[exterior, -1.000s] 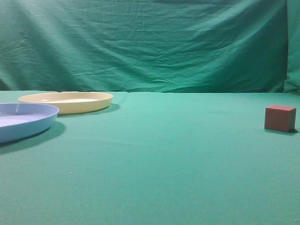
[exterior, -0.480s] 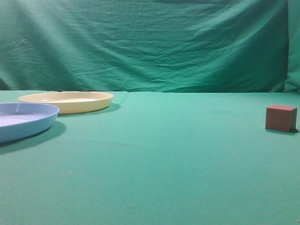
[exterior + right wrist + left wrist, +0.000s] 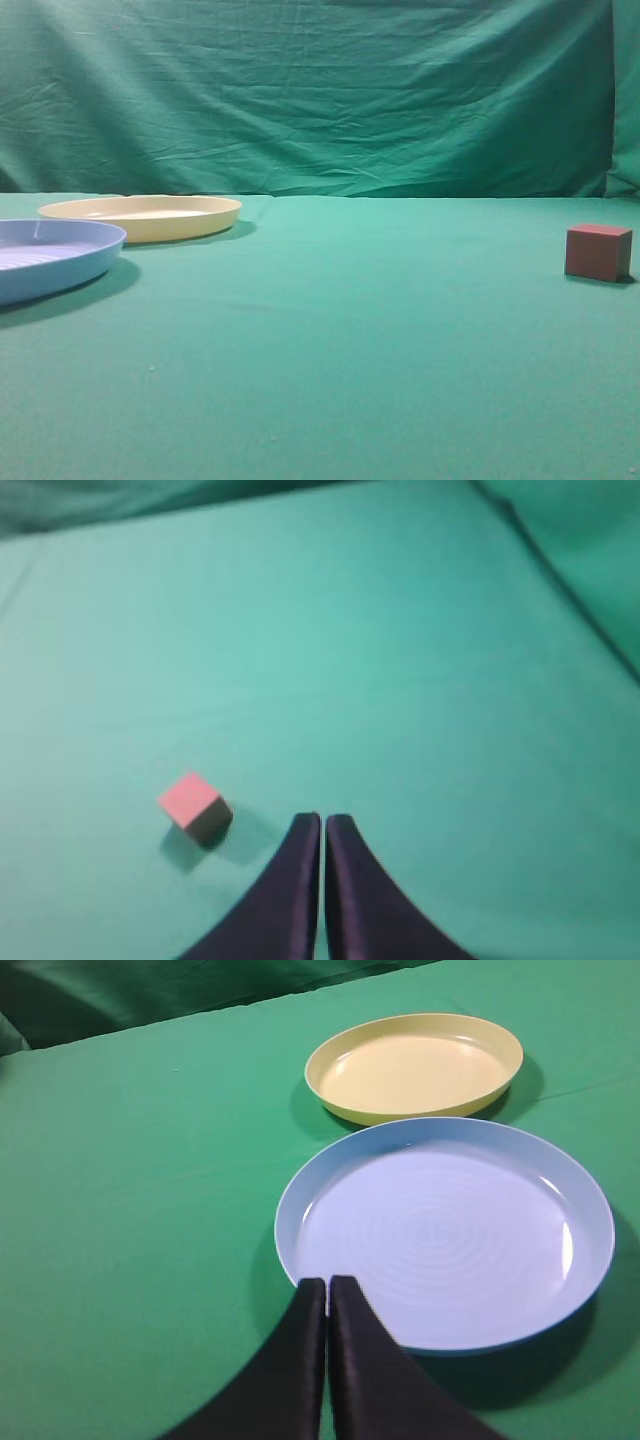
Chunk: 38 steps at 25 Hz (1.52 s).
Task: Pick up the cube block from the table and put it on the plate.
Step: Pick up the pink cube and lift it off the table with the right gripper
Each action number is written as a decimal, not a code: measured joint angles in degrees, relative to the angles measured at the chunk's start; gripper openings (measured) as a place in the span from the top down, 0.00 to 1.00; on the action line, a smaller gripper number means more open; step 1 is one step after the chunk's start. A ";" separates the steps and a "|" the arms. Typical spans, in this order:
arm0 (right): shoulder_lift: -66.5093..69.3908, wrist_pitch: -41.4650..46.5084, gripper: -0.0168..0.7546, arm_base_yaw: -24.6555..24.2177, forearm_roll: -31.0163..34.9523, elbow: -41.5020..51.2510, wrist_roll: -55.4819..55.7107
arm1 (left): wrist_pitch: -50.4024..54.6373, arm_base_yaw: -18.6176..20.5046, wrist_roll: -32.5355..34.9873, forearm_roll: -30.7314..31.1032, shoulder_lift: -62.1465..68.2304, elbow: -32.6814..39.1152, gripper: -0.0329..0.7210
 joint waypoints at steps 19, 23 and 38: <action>44.18 5.01 0.85 16.53 6.52 -21.28 -27.91 | 0.00 0.00 0.00 0.00 0.00 0.00 0.96; 50.17 3.58 0.45 18.18 6.78 -22.99 -30.66 | 0.00 0.00 0.00 0.00 0.00 0.00 0.96; 65.40 -8.74 0.23 18.31 7.35 -23.89 -25.32 | 0.00 0.00 0.00 0.00 0.00 0.00 0.96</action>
